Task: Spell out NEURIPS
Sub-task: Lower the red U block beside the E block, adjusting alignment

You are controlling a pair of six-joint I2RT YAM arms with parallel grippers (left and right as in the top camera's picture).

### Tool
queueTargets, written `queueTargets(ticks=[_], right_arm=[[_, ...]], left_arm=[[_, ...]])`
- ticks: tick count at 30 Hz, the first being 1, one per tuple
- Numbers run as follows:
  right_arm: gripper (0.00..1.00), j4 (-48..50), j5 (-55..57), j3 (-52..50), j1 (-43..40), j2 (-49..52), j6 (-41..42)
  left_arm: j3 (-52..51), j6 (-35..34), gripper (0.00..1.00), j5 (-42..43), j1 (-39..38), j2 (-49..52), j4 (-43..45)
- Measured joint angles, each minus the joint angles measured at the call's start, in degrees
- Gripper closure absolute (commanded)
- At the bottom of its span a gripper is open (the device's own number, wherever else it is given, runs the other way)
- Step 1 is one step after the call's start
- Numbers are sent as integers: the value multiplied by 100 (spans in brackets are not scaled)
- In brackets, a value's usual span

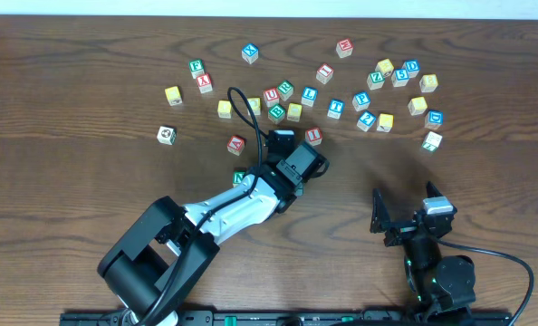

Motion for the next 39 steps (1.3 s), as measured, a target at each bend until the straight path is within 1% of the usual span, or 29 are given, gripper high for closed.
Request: queueTargets(ticks=[11,20,27,39], right_arm=[[1,0,0,0,0,0,0],[1,0,0,0,0,0,0],[1,0,0,0,0,0,0],[1,-2,0,0,0,0,0]], left_arm=[[-2,2,93,0,55,2,-149],[-4,7,93,-188,87,101,212],[-4,177,93,-190,409,101,424],[-4,280,92,-166,455,101,299]])
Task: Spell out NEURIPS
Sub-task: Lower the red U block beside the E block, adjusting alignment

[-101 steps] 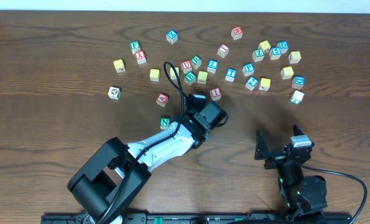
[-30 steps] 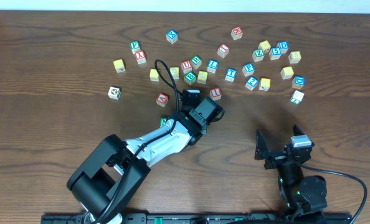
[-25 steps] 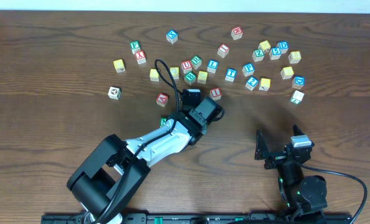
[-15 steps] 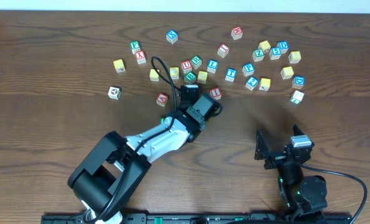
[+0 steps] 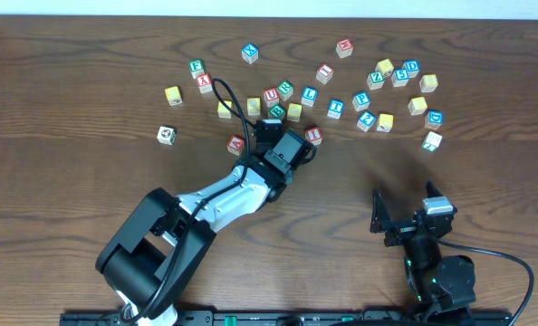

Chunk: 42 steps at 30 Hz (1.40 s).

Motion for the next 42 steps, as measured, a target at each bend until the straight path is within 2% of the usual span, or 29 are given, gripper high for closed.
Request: queueTargets(ticks=[42], right_arm=[[1,2,0,0,0,0,0]], left_arm=[[0,0,93,131,0,0,-289]])
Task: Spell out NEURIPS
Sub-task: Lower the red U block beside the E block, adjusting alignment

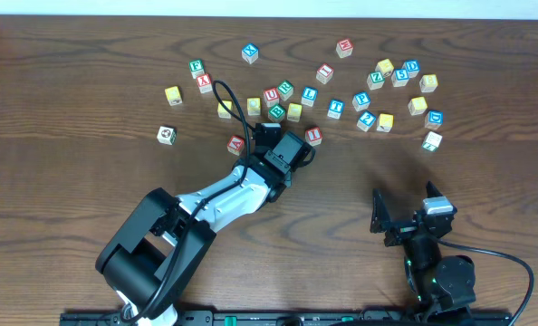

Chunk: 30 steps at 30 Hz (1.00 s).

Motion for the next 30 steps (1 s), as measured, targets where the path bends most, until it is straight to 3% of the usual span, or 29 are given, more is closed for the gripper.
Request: queueTargets(ticks=[20,30], right_arm=[[1,0,0,0,0,0,0],[1,-2,0,0,0,0,0]], left_arm=[[0,2,93,0,0,0,125],[0,511,93,407,0,0,413]])
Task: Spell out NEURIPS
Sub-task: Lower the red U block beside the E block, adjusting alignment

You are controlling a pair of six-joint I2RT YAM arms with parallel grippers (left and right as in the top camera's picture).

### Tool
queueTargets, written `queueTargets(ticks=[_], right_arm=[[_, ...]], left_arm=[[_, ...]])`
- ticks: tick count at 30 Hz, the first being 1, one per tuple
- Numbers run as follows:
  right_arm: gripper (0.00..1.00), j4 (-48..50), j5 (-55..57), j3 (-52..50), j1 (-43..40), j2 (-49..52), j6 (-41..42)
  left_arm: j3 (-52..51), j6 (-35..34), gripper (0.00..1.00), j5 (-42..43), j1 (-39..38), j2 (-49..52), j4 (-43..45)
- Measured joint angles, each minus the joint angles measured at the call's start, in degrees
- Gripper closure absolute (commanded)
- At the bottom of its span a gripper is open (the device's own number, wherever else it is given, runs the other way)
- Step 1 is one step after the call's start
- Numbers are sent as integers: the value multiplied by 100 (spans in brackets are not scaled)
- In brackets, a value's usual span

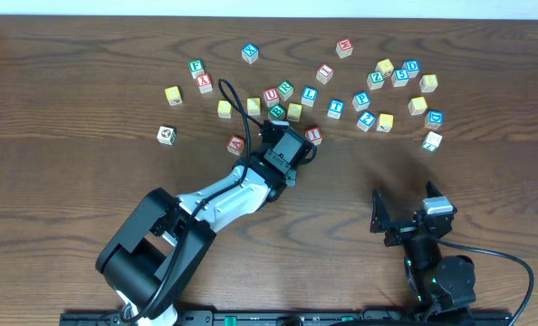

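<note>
Lettered wooden blocks lie scattered across the far half of the table. My left gripper [272, 125] reaches into the middle cluster. Its tip is just short of a green block [276, 111], between a red block [236, 143] and a red I block [313, 136]. A red U block [271, 94] sits just beyond the green one. The wrist body hides the left fingers, so their state is unclear. My right gripper [407, 210] rests near the front right, fingers spread and holding nothing.
A white block [167, 134] and a yellow block [172, 93] lie at the left. A group of blue, yellow and white blocks [384, 121] fills the far right. The left arm's cable [228, 91] loops over the cluster.
My left gripper has shifted slightly farther and to the right, closer to the green block. The blocks and the right arm are where they were.
At first my left gripper was nearer, by the red I block, with a green block showing beside the arm. It then stood farther and to the left among the cluster, with that green block out of sight. It has stayed there with small shifts. The right arm has not moved.
</note>
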Motion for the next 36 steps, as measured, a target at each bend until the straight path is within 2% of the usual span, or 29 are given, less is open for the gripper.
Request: queueTargets(ticks=[9,17,28,36], right_arm=[[1,0,0,0,0,0,0],[1,2,0,0,0,0,0],[1,2,0,0,0,0,0],[1,2,0,0,0,0,0]], left_arm=[[2,334,93,472,-227,-72,-328],[2,319,93,374,-566,-111,-520],[2,-988,93,-284,-584,-166,-999],[2,-1283,93,-332,-584,-166,-1038]])
